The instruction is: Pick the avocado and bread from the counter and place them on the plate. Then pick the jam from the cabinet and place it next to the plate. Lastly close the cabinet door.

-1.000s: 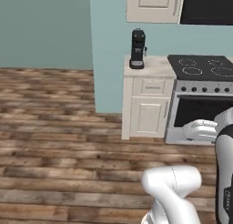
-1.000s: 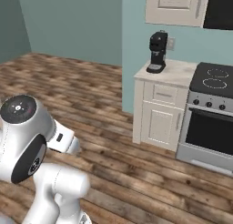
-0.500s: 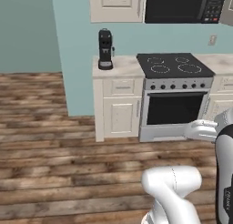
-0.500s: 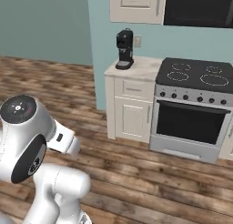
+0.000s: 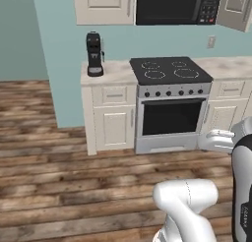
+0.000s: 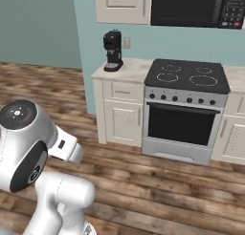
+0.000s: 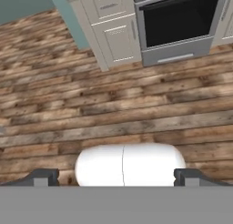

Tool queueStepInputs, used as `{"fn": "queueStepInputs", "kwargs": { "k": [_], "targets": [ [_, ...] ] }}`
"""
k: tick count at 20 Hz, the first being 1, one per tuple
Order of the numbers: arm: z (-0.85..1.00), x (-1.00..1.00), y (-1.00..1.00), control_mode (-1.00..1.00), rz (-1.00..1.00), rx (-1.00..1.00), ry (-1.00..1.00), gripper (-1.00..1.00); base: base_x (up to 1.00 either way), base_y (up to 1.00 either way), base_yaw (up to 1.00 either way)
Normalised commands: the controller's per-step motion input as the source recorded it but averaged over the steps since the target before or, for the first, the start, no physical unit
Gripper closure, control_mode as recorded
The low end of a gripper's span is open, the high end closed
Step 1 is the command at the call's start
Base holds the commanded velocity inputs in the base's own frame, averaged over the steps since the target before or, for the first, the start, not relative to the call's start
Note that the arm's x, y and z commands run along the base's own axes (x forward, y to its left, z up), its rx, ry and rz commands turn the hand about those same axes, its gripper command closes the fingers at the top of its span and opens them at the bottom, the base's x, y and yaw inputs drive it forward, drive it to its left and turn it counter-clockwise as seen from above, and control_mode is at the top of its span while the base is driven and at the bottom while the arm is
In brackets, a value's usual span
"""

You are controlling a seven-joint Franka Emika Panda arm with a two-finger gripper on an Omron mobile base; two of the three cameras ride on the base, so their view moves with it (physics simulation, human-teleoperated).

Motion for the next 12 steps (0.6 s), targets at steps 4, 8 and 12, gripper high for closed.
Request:
{"fn": "queueStepInputs", "kwargs": {
  "k": [4,8,12],
  "targets": [
    [0.0,0.0,0.0,1.0,0.0,0.0,0.0,-1.0,0.05,-0.59,-0.09],
    [0.0,0.0,0.0,1.0,0.0,0.0,0.0,-1.0,0.11,-0.61,-0.08],
    [0.0,0.0,0.0,1.0,0.0,0.0,0.0,-1.0,0.18,-0.59,-0.09]
  ]
}}
